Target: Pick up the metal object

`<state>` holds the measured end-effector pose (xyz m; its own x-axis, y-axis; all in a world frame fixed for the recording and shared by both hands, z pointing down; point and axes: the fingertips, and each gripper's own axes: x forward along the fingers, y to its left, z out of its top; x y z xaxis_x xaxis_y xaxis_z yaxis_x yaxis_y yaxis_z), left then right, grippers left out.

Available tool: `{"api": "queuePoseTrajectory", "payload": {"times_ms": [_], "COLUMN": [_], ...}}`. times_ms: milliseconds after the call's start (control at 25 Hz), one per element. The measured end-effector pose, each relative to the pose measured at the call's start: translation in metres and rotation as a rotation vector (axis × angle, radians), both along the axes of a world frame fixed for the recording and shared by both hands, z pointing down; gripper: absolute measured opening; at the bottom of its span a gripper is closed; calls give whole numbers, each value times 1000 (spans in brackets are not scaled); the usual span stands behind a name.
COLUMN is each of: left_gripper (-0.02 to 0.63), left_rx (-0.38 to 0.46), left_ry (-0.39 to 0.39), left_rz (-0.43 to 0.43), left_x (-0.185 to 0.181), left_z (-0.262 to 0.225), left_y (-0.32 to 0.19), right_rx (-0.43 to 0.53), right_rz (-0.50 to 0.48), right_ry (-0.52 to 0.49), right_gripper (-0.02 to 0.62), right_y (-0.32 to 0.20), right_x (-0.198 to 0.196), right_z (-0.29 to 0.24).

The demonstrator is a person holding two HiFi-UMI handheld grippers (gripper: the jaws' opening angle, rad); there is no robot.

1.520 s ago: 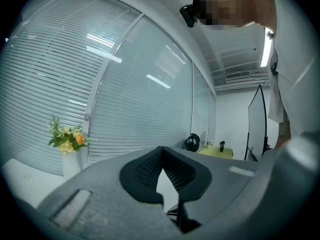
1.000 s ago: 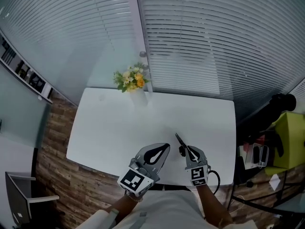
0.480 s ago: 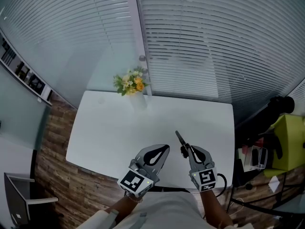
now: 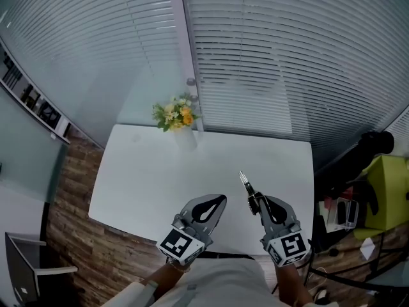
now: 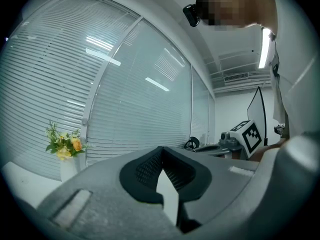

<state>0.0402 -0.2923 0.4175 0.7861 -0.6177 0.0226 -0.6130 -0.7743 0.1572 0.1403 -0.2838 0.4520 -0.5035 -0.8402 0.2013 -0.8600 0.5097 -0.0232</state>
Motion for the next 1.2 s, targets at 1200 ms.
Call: {"api": "queuePoseTrajectory", "payload": {"times_ms": [1200], "left_gripper": [2], "left_rx": [11], "left_ry": [-4], "left_rz": [3], "left_x": [0], "left_z": [-5], "left_y": [3], "right_rx": [77], "right_rz": [17], "right_ry": [-60], "right_gripper": [8], "right_y": [21], "right_x": [8], "right_z": [-67]}}
